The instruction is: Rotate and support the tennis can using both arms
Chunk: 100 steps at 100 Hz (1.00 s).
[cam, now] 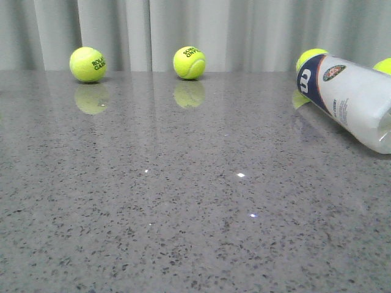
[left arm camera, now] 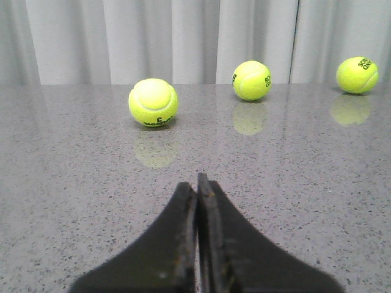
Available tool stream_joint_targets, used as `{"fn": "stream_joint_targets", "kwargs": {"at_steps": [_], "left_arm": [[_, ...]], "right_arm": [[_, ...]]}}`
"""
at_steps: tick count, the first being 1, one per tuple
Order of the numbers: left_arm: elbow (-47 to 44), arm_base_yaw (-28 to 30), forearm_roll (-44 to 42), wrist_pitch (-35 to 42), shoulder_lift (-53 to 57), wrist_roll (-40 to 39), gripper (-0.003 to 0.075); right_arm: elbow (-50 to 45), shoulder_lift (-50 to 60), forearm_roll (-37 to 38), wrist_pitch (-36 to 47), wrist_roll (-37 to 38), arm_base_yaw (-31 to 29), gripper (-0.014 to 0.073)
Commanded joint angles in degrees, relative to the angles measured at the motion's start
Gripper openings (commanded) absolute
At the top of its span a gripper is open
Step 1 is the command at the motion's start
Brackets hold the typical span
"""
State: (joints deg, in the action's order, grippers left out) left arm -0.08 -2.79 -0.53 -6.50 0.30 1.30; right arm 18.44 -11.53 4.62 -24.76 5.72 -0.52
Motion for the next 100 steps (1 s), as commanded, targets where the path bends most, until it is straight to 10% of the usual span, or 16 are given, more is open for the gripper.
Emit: {"fn": "stream_joint_targets", "kwargs": {"at_steps": [1,29,55,100], "left_arm": [[-2.5,-0.5,0.5,4.3,2.0,0.0,-0.0018],[-2.5,-0.5,0.5,4.3,2.0,0.0,-0.0018],[-2.5,-0.5,0.5,4.3,2.0,0.0,-0.0018],[-2.5,-0.5,0.5,4.3,2.0,0.0,-0.0018]], "right_arm": [[6.6,-5.7,0.3,0.0,-0.2,-0.4,-0.0069],[24.5,-26.2,0.2,-14.8,-0.2,-0.4,0.0008],[37.8,-41.3,-3.2,-21.5,-0.2,-0.4,0.0669],[59.4,-67.5,-21.3,-38.1,-0.4,-0.4,0.0631]]}}
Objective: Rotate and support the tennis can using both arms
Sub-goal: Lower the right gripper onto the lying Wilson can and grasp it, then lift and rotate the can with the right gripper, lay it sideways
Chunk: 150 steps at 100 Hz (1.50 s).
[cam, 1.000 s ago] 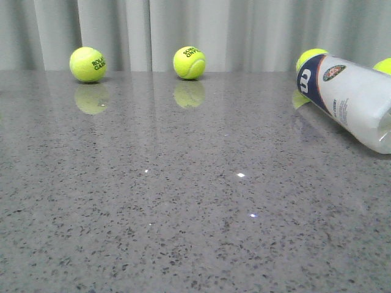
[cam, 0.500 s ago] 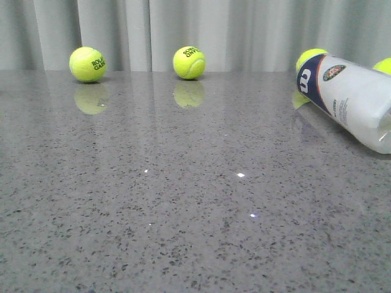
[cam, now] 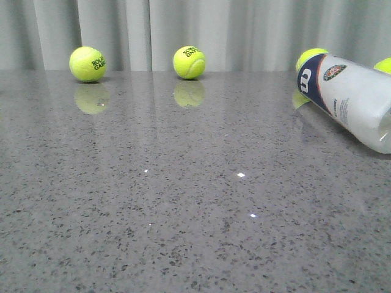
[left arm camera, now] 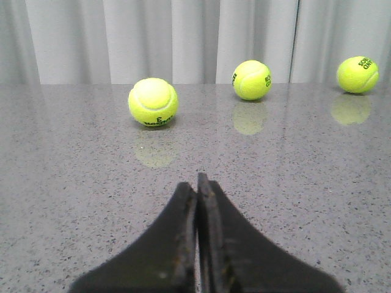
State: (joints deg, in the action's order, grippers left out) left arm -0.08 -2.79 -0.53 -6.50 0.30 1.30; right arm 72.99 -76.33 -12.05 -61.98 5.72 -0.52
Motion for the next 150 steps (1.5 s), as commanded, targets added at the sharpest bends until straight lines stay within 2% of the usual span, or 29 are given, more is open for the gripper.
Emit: {"fn": "stream_joint_targets", "kwargs": {"at_steps": [1,21,45,64,71,83,88,97,104,118,125,137,144,150], "left_arm": [[-2.5,-0.5,0.5,4.3,2.0,0.0,-0.0018],[-2.5,-0.5,0.5,4.3,2.0,0.0,-0.0018],[-2.5,-0.5,0.5,4.3,2.0,0.0,-0.0018],[-2.5,-0.5,0.5,4.3,2.0,0.0,-0.0018],[-2.5,-0.5,0.5,4.3,2.0,0.0,-0.0018],[-2.5,-0.5,0.5,4.3,2.0,0.0,-0.0018],[-2.5,-0.5,0.5,4.3,2.0,0.0,-0.0018],[-2.5,-0.5,0.5,4.3,2.0,0.0,-0.0018],[-2.5,-0.5,0.5,4.3,2.0,0.0,-0.0018],[-2.5,-0.5,0.5,4.3,2.0,0.0,-0.0018],[-2.5,-0.5,0.5,4.3,2.0,0.0,-0.0018],[-2.5,-0.5,0.5,4.3,2.0,0.0,-0.0018],[-2.5,-0.5,0.5,4.3,2.0,0.0,-0.0018],[-2.5,-0.5,0.5,4.3,2.0,0.0,-0.0018]], "right_arm": [[5.1,-3.1,-4.9,-1.3,-0.5,-0.3,0.0631],[11.0,-13.2,-10.1,-3.5,-2.9,0.5,0.0631],[14.2,-22.6,-10.8,-3.3,-3.3,1.3,0.0631],[14.5,-25.8,-10.9,-3.5,-3.4,1.4,0.0621],[14.5,-25.9,-10.9,-3.6,-4.0,1.4,0.054],[14.9,-25.8,-10.9,-4.3,-4.3,1.4,0.0258],[15.7,-25.8,-10.9,-5.2,-5.3,1.4,0.0166],[17.8,-25.7,-10.9,-7.0,-7.8,2.2,0.0083],[20.3,-25.7,-10.7,-8.0,-12.3,3.7,0.0076],[24.7,-25.7,-9.3,-7.9,-27.2,9.3,0.0076],[25.7,-25.7,-8.2,-7.2,-37.1,12.9,0.0076],[25.8,-25.8,-5.7,-7.0,-58.5,19.8,0.0076],[25.8,-26.1,-5.3,-7.2,-67.1,23.0,0.0076],[25.8,-26.7,-5.3,-6.9,-70.5,24.6,0.0076]]}}
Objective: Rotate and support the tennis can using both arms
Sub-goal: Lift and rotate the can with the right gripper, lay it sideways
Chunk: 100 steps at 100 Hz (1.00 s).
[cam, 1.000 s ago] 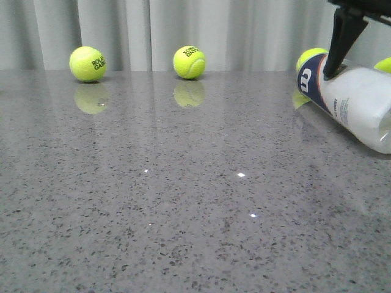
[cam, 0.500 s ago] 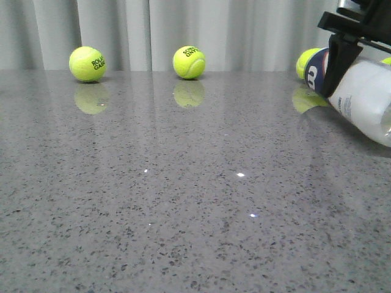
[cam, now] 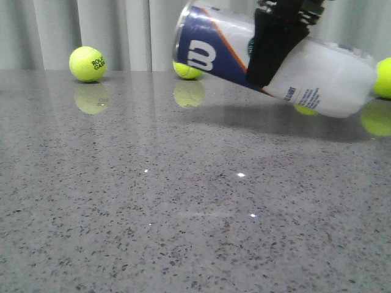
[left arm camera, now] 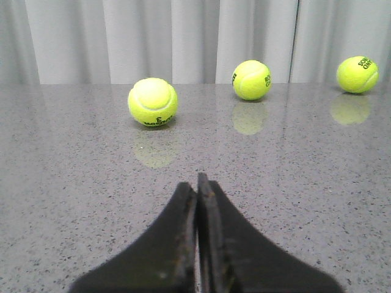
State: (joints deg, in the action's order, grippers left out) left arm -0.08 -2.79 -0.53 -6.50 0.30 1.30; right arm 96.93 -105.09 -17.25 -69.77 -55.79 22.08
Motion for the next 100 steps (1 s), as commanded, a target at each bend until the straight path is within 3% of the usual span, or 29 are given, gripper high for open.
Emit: {"fn": "stream_joint_targets", "kwargs": {"at_steps": [1,28,35,40,56,59,67,100], "left_arm": [[-2.5,-0.5,0.5,4.3,2.0,0.0,-0.0018],[-2.5,-0.5,0.5,4.3,2.0,0.0,-0.0018],[-2.5,-0.5,0.5,4.3,2.0,0.0,-0.0018],[-2.5,-0.5,0.5,4.3,2.0,0.0,-0.0018],[-2.5,-0.5,0.5,4.3,2.0,0.0,-0.0018],[-2.5,-0.5,0.5,4.3,2.0,0.0,-0.0018],[-2.5,-0.5,0.5,4.3,2.0,0.0,-0.0018],[-2.5,-0.5,0.5,4.3,2.0,0.0,-0.0018]], "right_arm": [[1.8,1.9,-0.1,1.0,-9.1,2.3,0.0076],[1.8,-1.3,-0.1,3.0,-9.4,3.9,0.008],[1.8,-1.4,-0.1,3.1,-9.4,3.9,0.0122],[1.8,-1.4,-0.1,3.2,-9.4,3.9,0.0201],[1.8,-1.3,-0.1,2.9,-9.4,3.9,0.063],[1.8,-1.3,-0.1,2.9,-9.4,3.9,0.0669],[1.8,-1.1,-0.1,2.9,-9.4,3.9,0.0634],[1.9,-1.0,-0.1,2.4,-9.4,3.9,0.0633]]}}
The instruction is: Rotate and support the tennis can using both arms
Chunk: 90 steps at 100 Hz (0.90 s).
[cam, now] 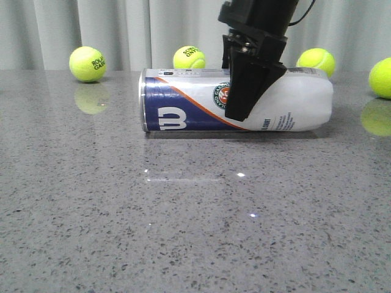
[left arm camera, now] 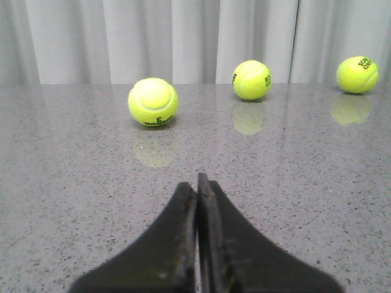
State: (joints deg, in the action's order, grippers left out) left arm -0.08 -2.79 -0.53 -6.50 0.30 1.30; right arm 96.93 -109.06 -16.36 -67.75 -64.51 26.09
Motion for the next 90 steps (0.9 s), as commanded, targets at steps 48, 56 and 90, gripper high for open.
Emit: {"fn": "stream_joint_targets", "kwargs": {"at_steps": [48,56,90], "left_arm": [[-2.5,-0.5,0.5,4.3,2.0,0.0,-0.0018],[-2.5,-0.5,0.5,4.3,2.0,0.0,-0.0018],[-2.5,-0.5,0.5,4.3,2.0,0.0,-0.0018]], "right_arm": [[7.9,10.3,1.0,-5.3,4.2,-0.1,0.0302],[7.9,11.9,1.7,-5.5,8.6,-0.2,0.0054],[6.9,16.5,1.6,-4.7,44.0,-0.5,-0.0061]]}}
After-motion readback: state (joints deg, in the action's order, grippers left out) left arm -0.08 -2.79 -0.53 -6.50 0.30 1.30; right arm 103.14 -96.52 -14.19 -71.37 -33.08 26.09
